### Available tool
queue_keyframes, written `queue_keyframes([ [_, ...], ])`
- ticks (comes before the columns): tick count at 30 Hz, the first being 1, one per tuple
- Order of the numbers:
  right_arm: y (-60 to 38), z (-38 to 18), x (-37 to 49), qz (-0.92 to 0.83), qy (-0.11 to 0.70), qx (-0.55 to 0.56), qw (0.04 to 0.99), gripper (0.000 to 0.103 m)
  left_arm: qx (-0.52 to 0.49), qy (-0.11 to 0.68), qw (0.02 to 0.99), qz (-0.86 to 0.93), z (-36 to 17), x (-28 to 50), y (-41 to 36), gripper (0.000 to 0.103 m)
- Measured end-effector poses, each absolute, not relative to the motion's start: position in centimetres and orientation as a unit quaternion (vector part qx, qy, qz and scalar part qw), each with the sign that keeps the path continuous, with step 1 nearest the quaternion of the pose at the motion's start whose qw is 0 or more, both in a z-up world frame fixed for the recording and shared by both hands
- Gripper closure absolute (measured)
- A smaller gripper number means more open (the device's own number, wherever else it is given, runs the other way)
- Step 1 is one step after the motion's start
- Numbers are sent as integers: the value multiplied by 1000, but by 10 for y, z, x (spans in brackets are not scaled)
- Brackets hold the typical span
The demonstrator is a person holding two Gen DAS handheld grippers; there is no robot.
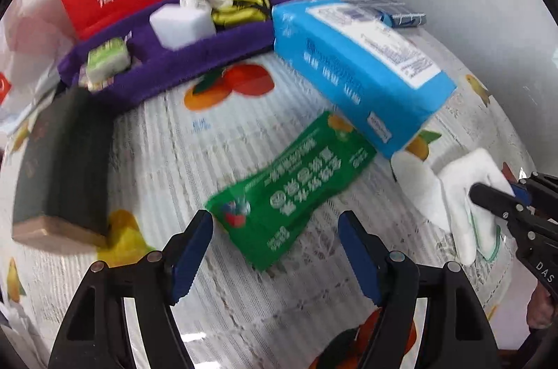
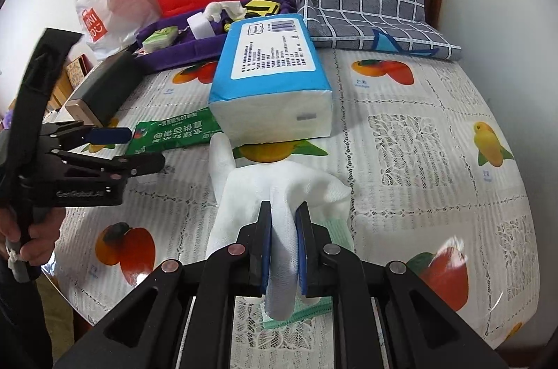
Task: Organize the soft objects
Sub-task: 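Grasp green snack packet with left tool while right tool holds white glove, then carry glove with right tool and snack packet with left tool over towel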
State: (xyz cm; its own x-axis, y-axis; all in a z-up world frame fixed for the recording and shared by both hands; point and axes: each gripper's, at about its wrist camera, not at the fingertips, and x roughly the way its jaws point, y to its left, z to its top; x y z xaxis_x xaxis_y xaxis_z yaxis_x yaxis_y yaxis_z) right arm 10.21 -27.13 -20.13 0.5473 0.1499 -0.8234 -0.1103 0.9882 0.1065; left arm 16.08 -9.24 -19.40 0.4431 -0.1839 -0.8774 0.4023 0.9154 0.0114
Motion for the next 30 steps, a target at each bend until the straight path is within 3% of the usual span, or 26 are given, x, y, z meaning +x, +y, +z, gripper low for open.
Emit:
queue_keyframes([
  [7, -275, -205, 105, 76, 474, 28, 877, 90, 176, 491, 828, -204, -203, 178, -122, 30],
  [10, -277, -200, 104, 79, 467, 31, 880, 91, 147, 498, 825, -222, -204, 179, -121, 33],
  [12, -280, -193, 102, 82, 458, 34, 884, 91, 130, 498, 828, -225, -205, 177, -117, 39],
  [14, -283, -184, 100, 87, 450, 42, 888, 91, 128, 495, 829, -224, -204, 172, -118, 58],
  [16, -286, -176, 100, 86, 441, 44, 893, 91, 115, 500, 829, -222, -202, 168, -116, 66],
  [20, -290, -165, 101, 79, 431, 43, 898, 91, 82, 506, 830, -219, -200, 165, -107, 75],
  [30, -285, -145, 100, 78, 417, 43, 904, 91, 21, 506, 842, -189, -182, 158, -69, 76],
])
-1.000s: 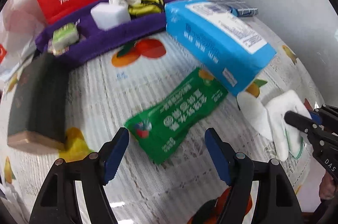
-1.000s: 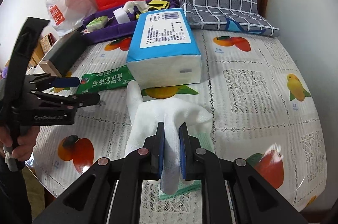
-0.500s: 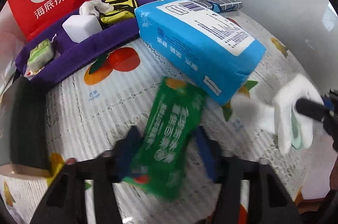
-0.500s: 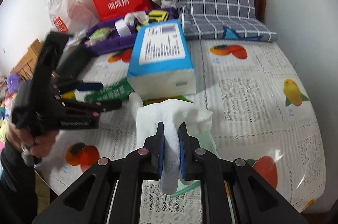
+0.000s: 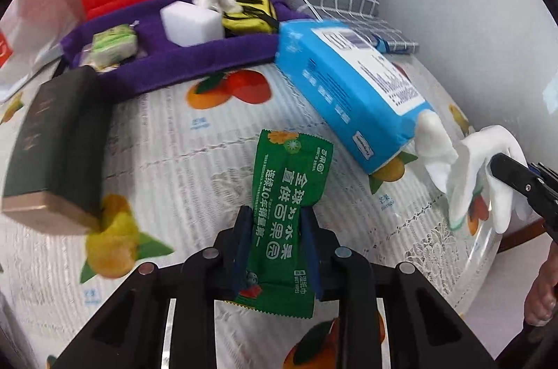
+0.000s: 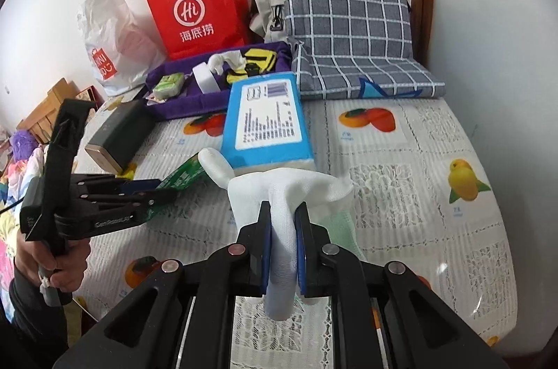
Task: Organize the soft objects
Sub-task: 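Carry glove with right tool and snack packet with left tool over towel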
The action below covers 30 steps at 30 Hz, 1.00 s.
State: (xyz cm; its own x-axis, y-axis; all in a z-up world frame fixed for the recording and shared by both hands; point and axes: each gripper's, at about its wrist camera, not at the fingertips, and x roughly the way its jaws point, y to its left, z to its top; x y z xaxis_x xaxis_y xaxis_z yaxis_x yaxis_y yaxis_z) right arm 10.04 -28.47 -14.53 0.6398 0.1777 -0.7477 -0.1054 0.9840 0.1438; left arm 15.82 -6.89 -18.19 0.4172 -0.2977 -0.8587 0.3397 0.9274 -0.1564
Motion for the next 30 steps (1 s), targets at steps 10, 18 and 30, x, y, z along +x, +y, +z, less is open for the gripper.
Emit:
queue_keyframes([
  [10, -263, -114, 107, 107, 390, 36, 914, 91, -15, 481, 864, -146, -145, 151, -30, 76],
  [18, -243, -96, 126, 128, 379, 29, 916, 91, -44, 462, 879, -111, -117, 160, -1, 76],
  [30, -219, -73, 174, 147, 363, 25, 920, 92, -61, 444, 891, -69, -88, 198, 29, 76],
])
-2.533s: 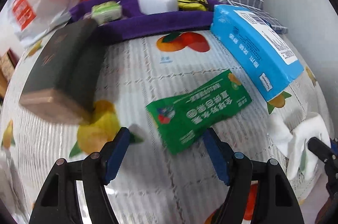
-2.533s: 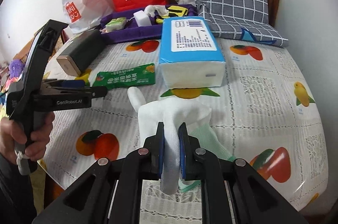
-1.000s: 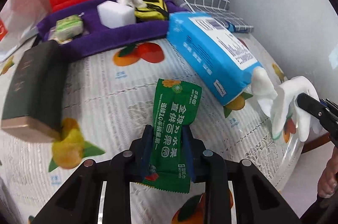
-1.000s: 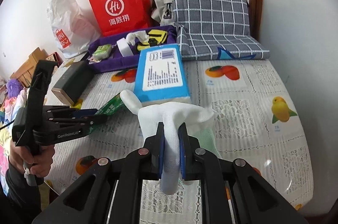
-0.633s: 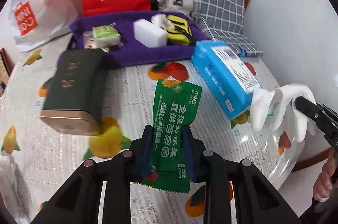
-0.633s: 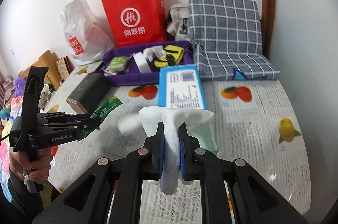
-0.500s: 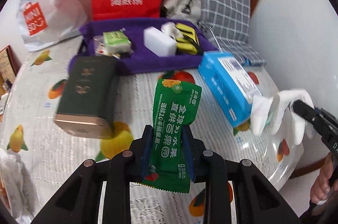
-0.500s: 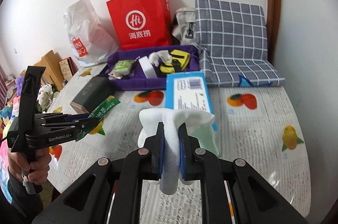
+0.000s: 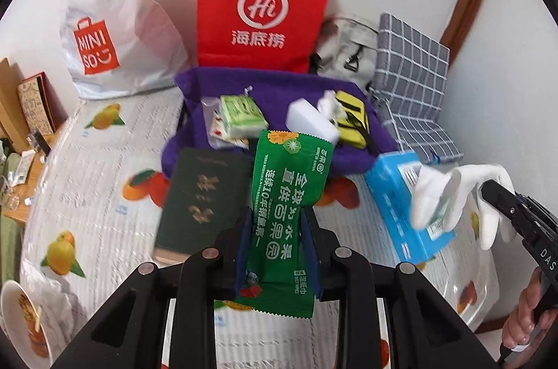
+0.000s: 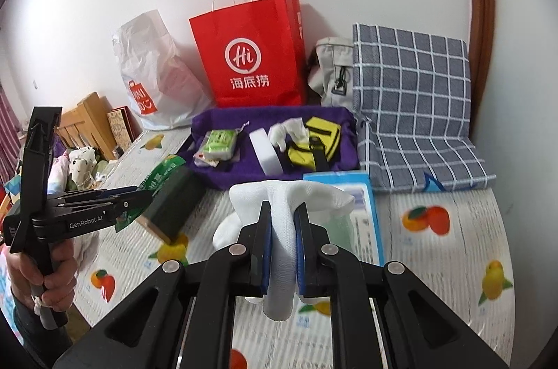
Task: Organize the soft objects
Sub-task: 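Carry glove with right tool and snack packet with left tool over towel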
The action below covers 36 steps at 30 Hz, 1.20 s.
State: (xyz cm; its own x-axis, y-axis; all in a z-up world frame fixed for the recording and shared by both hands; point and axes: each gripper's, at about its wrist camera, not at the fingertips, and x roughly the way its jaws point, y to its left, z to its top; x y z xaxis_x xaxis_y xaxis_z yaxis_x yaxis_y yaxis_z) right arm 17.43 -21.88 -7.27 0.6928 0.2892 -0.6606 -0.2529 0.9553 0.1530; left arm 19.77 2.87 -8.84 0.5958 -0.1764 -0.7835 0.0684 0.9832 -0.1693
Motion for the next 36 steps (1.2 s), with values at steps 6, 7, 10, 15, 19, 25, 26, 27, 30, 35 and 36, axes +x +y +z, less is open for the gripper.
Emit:
queue_keyframes([
  [6, -213, -67, 204, 147, 361, 25, 921, 92, -71, 443, 893, -49, -83, 224, 39, 76],
  [7, -212, -66, 209, 148, 359, 25, 921, 92, -74, 444, 892, -45, -83, 229, 41, 76],
  [10, -212, -61, 226, 151, 357, 28, 922, 92, -83, 445, 891, -41, -83, 242, 45, 76],
  [15, -213, -50, 256, 151, 343, 37, 926, 92, -85, 446, 891, -28, -80, 267, 47, 76],
  [19, -212, -41, 282, 151, 334, 41, 930, 92, -88, 448, 890, -19, -78, 286, 49, 76],
  [25, -207, -37, 317, 155, 328, 41, 931, 92, -91, 447, 890, -15, -76, 315, 48, 76],
  [26, -205, -38, 324, 156, 329, 41, 931, 92, -91, 447, 890, -14, -76, 319, 48, 76],
  [27, -205, -38, 329, 156, 329, 41, 931, 92, -92, 447, 890, -13, -77, 324, 48, 76],
  [30, -204, -40, 344, 158, 326, 46, 931, 92, -92, 448, 889, -10, -81, 337, 48, 76],
  [35, -204, -60, 366, 158, 342, 53, 925, 92, -96, 456, 885, -10, -94, 358, 46, 76],
  [36, -205, -67, 371, 157, 349, 54, 922, 92, -96, 460, 883, -11, -98, 364, 45, 76],
])
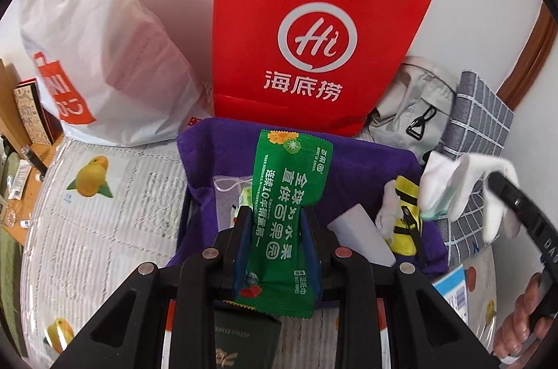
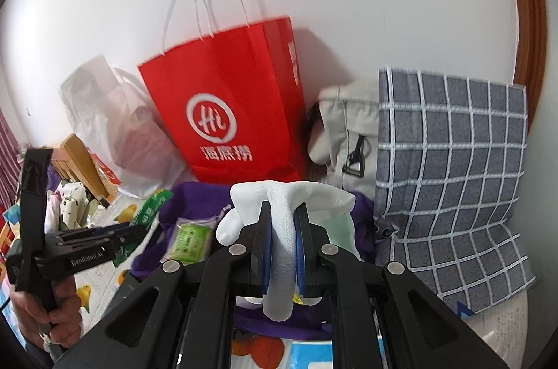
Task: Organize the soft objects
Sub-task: 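Carry glove with right tool and snack packet with left tool over towel, then open right tool releasing glove on towel while left tool releases snack packet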
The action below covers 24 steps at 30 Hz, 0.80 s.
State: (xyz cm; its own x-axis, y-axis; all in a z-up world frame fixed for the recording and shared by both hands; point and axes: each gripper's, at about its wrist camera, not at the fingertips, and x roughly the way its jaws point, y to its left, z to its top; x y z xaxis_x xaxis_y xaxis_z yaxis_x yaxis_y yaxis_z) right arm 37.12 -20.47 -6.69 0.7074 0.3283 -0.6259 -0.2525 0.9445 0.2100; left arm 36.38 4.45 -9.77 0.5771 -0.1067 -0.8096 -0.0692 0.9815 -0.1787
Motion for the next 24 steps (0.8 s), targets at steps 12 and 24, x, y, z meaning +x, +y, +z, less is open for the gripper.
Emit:
queue_keyframes([
  [12, -211, -100, 398, 153, 388, 46, 908, 91, -101, 482, 870, -32, -127, 403, 36, 76],
  [24, -202, -126, 414, 166, 418, 39, 892, 88, -111, 504, 856, -36, -151, 422, 40, 76],
])
